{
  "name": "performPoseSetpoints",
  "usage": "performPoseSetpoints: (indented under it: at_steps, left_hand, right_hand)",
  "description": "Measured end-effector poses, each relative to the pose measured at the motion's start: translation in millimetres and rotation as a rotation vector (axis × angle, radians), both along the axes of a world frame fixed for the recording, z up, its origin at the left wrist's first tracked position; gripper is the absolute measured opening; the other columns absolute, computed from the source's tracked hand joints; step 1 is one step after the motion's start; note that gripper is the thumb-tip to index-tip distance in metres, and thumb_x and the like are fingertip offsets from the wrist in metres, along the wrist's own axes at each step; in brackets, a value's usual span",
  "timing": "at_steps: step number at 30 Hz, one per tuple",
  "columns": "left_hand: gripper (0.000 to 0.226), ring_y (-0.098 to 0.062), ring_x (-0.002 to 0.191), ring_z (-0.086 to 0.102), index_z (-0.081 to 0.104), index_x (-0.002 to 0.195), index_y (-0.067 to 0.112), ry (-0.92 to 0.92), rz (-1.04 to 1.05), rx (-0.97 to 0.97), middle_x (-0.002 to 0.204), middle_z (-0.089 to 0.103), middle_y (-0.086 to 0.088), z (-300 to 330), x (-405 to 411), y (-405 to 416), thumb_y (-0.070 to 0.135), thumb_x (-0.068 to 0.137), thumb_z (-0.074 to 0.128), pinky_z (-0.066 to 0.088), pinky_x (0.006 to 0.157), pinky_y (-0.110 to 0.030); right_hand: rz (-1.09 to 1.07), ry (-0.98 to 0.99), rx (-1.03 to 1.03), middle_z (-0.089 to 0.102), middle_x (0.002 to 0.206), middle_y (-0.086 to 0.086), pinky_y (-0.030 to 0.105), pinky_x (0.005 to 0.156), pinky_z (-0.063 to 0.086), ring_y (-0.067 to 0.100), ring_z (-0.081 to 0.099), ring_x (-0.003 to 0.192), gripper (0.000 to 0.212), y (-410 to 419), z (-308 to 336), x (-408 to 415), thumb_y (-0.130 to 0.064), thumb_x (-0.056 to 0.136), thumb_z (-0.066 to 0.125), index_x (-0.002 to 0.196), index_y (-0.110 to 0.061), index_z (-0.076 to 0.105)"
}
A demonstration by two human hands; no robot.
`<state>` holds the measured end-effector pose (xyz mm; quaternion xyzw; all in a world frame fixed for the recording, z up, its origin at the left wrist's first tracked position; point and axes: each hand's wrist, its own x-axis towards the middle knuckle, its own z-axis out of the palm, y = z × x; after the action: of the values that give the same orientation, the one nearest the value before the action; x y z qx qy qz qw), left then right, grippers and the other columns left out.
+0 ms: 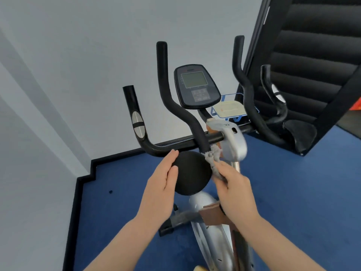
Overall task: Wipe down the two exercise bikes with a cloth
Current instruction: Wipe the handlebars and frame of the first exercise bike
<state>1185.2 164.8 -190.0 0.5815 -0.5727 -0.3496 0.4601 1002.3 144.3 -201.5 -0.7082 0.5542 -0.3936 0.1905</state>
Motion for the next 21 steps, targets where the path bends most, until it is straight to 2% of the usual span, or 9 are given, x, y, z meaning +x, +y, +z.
performPoseSetpoints:
  at_steps: [1,2,4,6,8,11,12,16,21]
  left_hand:
    - [0.043,0.026,0.127,0.029,0.036,0.145,0.042,-0.021,-0.041,0.006,0.136,0.036,0.044,0.7,5.1,4.9,0.029,0.104,0.039,0.021,0.096,0.007]
    - [0.045,0.027,0.128,0.026,0.031,0.147,0.044,-0.044,-0.087,0.016,0.138,0.031,0.045,1.0,11.4,11.2,0.032,0.104,0.039,0.019,0.096,0.008]
    - [0.05,0.026,0.131,0.022,0.024,0.149,0.046,-0.093,-0.164,0.044,0.142,0.028,0.044,-1.3,27.8,27.3,0.035,0.103,0.041,0.017,0.096,0.008]
    - [0.05,0.024,0.13,0.027,0.028,0.148,0.047,-0.125,-0.18,0.081,0.142,0.036,0.037,-7.7,47.8,48.6,0.034,0.102,0.044,0.02,0.094,0.009]
    - [0.047,0.023,0.126,0.034,0.037,0.144,0.047,-0.123,-0.162,0.118,0.135,0.046,0.034,-16.3,67.9,73.3,0.031,0.101,0.048,0.025,0.094,0.006]
    - [0.043,0.019,0.124,0.041,0.048,0.137,0.045,-0.091,-0.153,0.138,0.129,0.053,0.034,-31.6,91.7,110.2,0.023,0.1,0.052,0.034,0.102,-0.01]
    - [0.041,0.018,0.123,0.044,0.051,0.133,0.045,-0.068,-0.16,0.145,0.127,0.055,0.034,-36.1,96.8,120.3,0.023,0.099,0.054,0.036,0.099,-0.009]
    - [0.036,0.014,0.117,0.05,0.06,0.126,0.038,0.002,-0.268,0.139,0.122,0.061,0.028,-42.8,99.7,147.7,0.029,0.092,0.065,0.034,0.088,0.002]
    - [0.023,-0.002,0.105,0.062,0.069,0.108,0.031,0.053,-0.372,0.121,0.107,0.07,0.017,-37.7,89.6,175.3,0.037,0.086,0.067,0.045,0.087,-0.011]
  right_hand:
    - [-0.034,0.044,0.009,0.049,0.068,-0.019,0.017,0.059,0.042,0.001,0.045,0.061,0.043,6.1,-2.1,1.6,-0.015,0.094,0.057,0.082,-0.056,0.053]
    - [-0.07,0.075,0.026,0.041,0.062,-0.011,0.023,0.054,0.037,0.007,0.035,0.055,0.042,10.8,-5.2,2.7,-0.02,0.094,0.057,0.072,-0.054,0.045]
    - [-0.157,0.056,0.113,0.038,0.057,-0.004,0.031,0.05,0.039,0.009,0.032,0.052,0.036,19.0,-4.3,6.0,-0.027,0.095,0.056,0.065,-0.043,0.043]
    - [-0.24,-0.002,0.214,0.046,0.056,0.0,0.039,0.056,0.049,0.019,0.051,0.057,0.03,31.1,-0.9,11.2,-0.031,0.095,0.055,0.067,-0.031,0.047]
    - [-0.321,-0.005,0.23,0.054,0.064,0.002,0.041,0.06,0.053,0.024,0.06,0.07,0.024,55.1,-1.1,22.0,-0.027,0.095,0.056,0.071,-0.029,0.053]
    - [-0.275,-0.126,0.286,0.06,0.071,-0.012,0.012,0.055,0.047,0.001,0.061,0.07,0.014,112.3,-10.9,52.0,-0.018,0.095,0.06,0.093,-0.029,0.068]
    - [-0.246,-0.199,0.338,0.064,0.072,-0.012,0.01,0.057,0.046,-0.003,0.061,0.071,0.015,130.9,-15.2,63.3,-0.018,0.094,0.06,0.094,-0.031,0.068]
    - [-0.176,-0.534,0.447,0.072,0.09,-0.008,0.023,0.067,0.057,0.006,0.069,0.086,0.017,180.2,-16.9,96.3,-0.016,0.094,0.062,0.103,-0.029,0.066]
    - [-0.189,-0.725,0.495,0.072,0.093,-0.002,0.036,0.071,0.061,0.014,0.071,0.089,0.012,220.7,3.3,109.7,-0.022,0.094,0.06,0.105,-0.017,0.061]
